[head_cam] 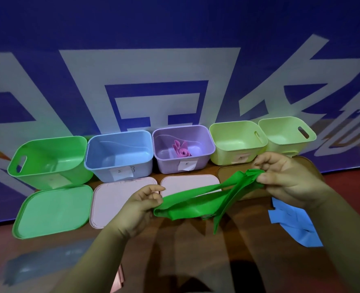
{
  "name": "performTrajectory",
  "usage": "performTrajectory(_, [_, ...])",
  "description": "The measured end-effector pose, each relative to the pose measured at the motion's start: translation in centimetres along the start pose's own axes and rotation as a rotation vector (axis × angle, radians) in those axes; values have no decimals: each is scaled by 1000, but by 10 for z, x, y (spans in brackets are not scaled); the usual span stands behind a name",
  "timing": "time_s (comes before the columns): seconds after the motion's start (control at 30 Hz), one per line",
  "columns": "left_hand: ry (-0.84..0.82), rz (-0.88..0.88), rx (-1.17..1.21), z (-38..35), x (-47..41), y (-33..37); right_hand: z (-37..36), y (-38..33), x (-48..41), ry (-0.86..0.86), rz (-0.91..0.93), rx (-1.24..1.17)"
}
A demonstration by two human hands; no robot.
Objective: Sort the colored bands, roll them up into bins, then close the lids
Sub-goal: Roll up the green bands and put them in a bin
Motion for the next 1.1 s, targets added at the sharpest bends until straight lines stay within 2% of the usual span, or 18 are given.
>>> performTrajectory(0.13, [75, 37, 36, -1, -6, -7, -4, 1, -3, -24, -7, -1])
performTrajectory(0.37, [67, 42, 102, -8, -11, -13, -14, -2, -5, -38, 18, -19])
performTrajectory(0.43, [101, 30, 2, -6, -11, -13, -16, -2, -6, -37, 15, -15])
performTrajectory(0.53, [182, 34, -275, -3, -12, -14, -22, 0, -7, -38, 19, 12])
performTrajectory(0.67, [223, 34, -428, -15, -9, -7, -33, 3, -12, -16, 48, 119])
performTrajectory(0.93, [25, -244, -381, -106, 15, 52, -51, -4, -15, 81, 117, 341])
performTrajectory(1.1, [-90, -384, -431, -143, 34, 84, -61, -10, -13, 70, 152, 407])
Point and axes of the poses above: each hand's wrist, its own x-axis away from the middle knuckle, its own z-axis out of the back of the hand, y = z × x, the point moved 5 cm from there along -x, towards the middle knuckle
